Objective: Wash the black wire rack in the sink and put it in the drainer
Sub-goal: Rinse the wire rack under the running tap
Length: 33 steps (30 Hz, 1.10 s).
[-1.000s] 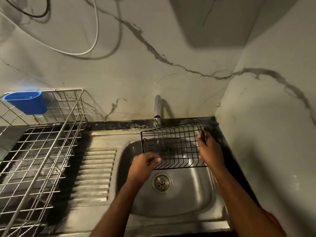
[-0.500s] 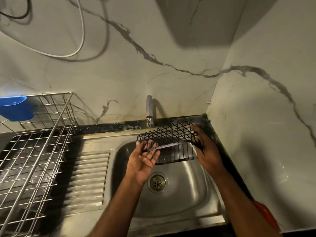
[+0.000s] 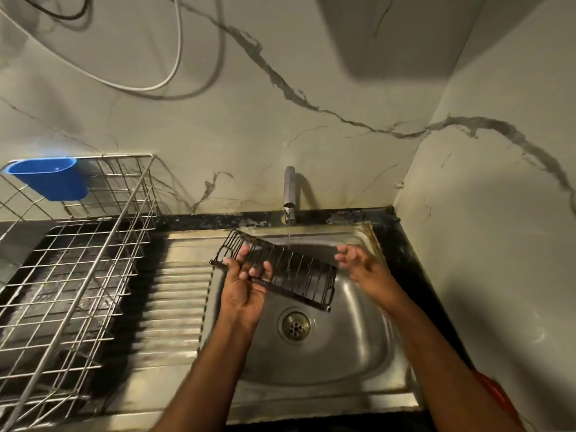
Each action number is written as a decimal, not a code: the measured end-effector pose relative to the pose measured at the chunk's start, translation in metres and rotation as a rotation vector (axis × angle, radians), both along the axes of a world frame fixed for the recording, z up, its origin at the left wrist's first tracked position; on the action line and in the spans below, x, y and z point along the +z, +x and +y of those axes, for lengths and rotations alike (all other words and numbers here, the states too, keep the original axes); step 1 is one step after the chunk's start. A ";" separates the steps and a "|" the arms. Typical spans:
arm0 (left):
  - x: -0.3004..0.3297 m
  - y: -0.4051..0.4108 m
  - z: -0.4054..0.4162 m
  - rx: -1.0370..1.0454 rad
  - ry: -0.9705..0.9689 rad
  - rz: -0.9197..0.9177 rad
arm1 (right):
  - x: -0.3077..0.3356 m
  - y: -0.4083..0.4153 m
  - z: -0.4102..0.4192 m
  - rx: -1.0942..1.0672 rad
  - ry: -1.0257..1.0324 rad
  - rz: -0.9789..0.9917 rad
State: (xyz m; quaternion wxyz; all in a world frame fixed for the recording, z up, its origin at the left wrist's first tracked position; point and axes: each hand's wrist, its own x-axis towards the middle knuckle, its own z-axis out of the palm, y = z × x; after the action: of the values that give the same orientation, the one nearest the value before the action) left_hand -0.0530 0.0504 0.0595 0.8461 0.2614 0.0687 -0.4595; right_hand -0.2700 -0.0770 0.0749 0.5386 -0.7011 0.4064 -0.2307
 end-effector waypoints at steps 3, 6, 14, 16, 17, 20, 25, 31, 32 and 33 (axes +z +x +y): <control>-0.002 -0.001 0.002 0.011 -0.049 0.023 | 0.012 0.024 0.007 -0.119 -0.001 0.006; -0.006 0.000 0.007 -0.033 -0.104 0.013 | 0.005 0.041 0.012 -0.007 0.136 0.124; 0.011 -0.005 0.014 -0.216 -0.153 -0.181 | 0.006 0.059 0.025 0.261 0.385 0.315; 0.011 -0.004 0.014 -0.257 -0.155 -0.179 | 0.007 0.060 0.025 0.320 0.388 0.355; 0.010 -0.002 0.014 -0.269 -0.151 -0.169 | 0.007 0.061 0.026 0.354 0.388 0.373; 0.009 0.002 0.016 -0.290 -0.119 -0.157 | -0.002 0.060 0.025 0.368 0.407 0.359; 0.012 0.007 0.014 -0.251 -0.005 -0.064 | -0.004 0.060 0.018 0.282 0.405 0.260; 0.009 -0.001 0.008 -0.229 0.246 -0.058 | 0.002 0.056 0.007 0.212 0.182 0.249; 0.009 -0.002 0.008 -0.253 0.291 -0.094 | 0.005 0.056 0.006 0.194 0.094 0.272; 0.008 -0.004 0.009 -0.272 0.341 -0.129 | 0.007 0.056 0.005 0.164 -0.022 0.314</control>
State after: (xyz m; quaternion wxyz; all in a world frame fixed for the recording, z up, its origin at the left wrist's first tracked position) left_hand -0.0566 0.0590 0.0674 0.7224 0.4362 0.0553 -0.5337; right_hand -0.2136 -0.0718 0.0820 0.4779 -0.7651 0.4244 -0.0780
